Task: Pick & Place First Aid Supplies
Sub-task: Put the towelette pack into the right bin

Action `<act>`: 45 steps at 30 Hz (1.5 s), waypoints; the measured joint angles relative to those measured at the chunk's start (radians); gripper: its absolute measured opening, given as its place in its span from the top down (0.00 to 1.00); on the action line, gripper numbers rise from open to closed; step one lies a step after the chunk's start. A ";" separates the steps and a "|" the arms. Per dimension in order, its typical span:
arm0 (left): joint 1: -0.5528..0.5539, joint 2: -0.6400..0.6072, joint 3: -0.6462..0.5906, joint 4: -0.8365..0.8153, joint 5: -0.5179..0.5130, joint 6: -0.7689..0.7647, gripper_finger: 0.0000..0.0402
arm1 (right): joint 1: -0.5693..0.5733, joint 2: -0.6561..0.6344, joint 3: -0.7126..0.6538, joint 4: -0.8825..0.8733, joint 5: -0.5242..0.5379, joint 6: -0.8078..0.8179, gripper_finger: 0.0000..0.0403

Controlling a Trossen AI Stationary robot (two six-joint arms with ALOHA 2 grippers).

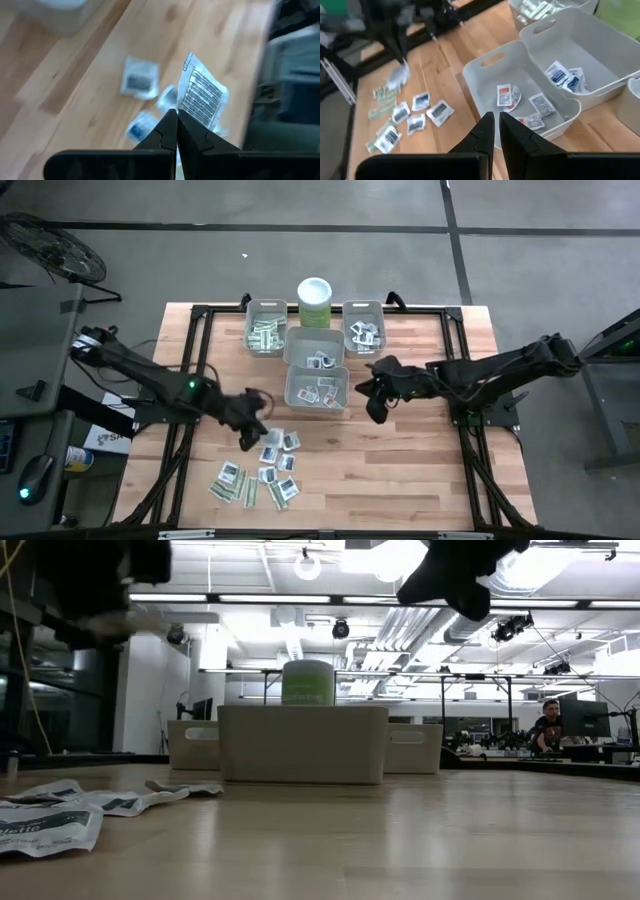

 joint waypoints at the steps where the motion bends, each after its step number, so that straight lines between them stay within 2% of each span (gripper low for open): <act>1: 0.023 -0.014 0.000 0.023 0.028 0.006 1.00 | 0.000 0.015 0.000 0.006 -0.007 -0.013 0.95; 9: 0.223 -0.054 0.000 0.238 0.264 0.129 1.00 | 0.002 0.106 0.000 0.130 -0.021 -0.117 0.95; 14: 0.320 -0.055 0.000 0.354 0.422 0.153 1.00 | 0.002 0.123 0.000 0.259 -0.082 -0.291 0.95; 21: 0.450 -0.055 0.000 0.477 0.620 0.013 1.00 | 0.007 0.123 0.000 0.448 -0.190 -0.604 0.90; 25: 0.534 -0.055 0.000 0.499 0.701 -0.093 1.00 | 0.021 0.123 0.000 0.536 -0.150 -0.780 0.83; 31: 0.638 -0.052 0.000 0.503 0.794 -0.146 1.00 | 0.029 0.130 0.039 0.544 -0.061 -0.973 0.69; 37: 0.671 -0.049 0.000 0.502 0.816 -0.152 1.00 | 0.004 0.196 0.117 0.546 -0.063 -1.097 0.57; 45: 0.667 -0.012 0.000 0.510 0.830 -0.154 1.00 | -0.020 0.372 0.265 0.539 -0.090 -1.208 0.54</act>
